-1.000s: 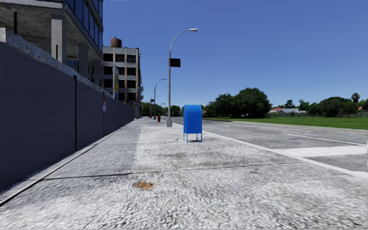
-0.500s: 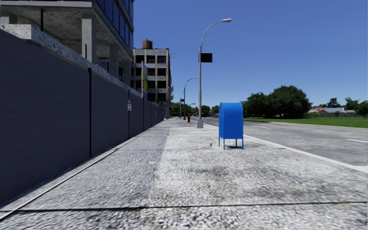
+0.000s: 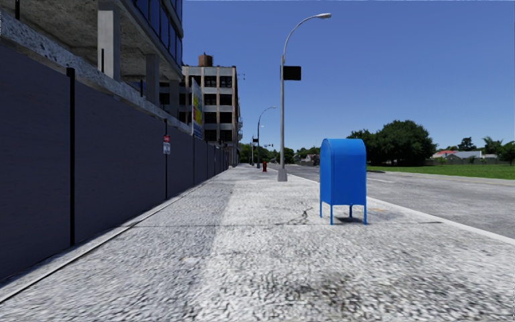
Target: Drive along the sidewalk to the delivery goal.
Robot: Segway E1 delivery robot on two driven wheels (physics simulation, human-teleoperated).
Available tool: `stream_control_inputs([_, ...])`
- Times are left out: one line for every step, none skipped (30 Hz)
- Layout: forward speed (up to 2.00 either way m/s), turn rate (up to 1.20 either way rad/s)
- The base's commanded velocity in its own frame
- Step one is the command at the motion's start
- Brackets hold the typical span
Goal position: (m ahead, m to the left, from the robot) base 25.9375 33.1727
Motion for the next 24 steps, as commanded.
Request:
stream_control_inputs([2.0, 0.0])
stream_control_inputs([2.0, 0.0])
stream_control_inputs([2.0, 0.0])
stream_control_inputs([2.0, 0.0])
stream_control_inputs([2.0, 0.0])
stream_control_inputs([2.0, 0.0])
stream_control_inputs([2.0, 0.11])
stream_control_inputs([2.0, 0.2])
stream_control_inputs([2.0, 0.28])
stream_control_inputs([2.0, 0.28])
stream_control_inputs([2.0, 0.35])
stream_control_inputs([2.0, 0.36])
stream_control_inputs([2.0, 0.36])
stream_control_inputs([2.0, 0.36])
stream_control_inputs([2.0, 0.36])
stream_control_inputs([2.0, 0.36])
stream_control_inputs([2.0, 0.36])
stream_control_inputs([2.0, 0.37])
stream_control_inputs([2.0, 0.37])
stream_control_inputs([2.0, 0.37])
stream_control_inputs([2.0, 0.37])
stream_control_inputs([2.0, 0.37])
stream_control_inputs([2.0, 0.33])
stream_control_inputs([2.0, 0.0])
